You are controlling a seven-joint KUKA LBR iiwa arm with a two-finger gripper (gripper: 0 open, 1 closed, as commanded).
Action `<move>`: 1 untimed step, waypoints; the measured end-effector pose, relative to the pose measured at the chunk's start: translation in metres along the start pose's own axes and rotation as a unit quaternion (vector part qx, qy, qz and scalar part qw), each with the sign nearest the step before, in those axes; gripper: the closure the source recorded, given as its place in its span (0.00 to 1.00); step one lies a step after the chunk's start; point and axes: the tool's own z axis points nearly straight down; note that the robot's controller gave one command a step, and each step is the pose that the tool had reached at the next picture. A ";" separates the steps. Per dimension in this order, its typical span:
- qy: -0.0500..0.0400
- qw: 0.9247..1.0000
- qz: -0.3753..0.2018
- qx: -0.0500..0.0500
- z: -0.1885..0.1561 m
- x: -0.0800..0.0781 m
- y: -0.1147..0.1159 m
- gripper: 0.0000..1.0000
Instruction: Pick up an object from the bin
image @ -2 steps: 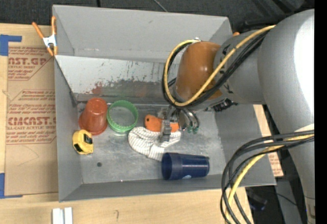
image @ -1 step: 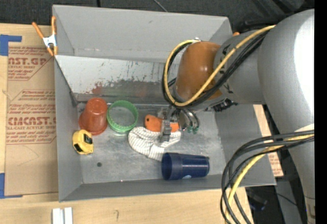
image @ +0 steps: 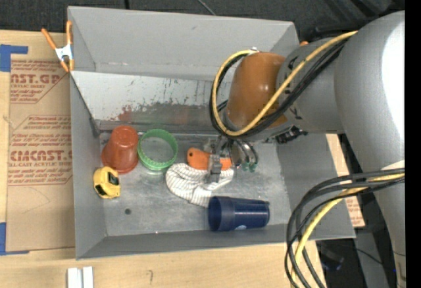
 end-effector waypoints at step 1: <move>0.002 1.000 0.000 0.000 -0.020 0.002 0.000 1.00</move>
Offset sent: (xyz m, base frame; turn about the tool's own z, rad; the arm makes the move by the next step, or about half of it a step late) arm 0.0002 0.0002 0.0309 0.0000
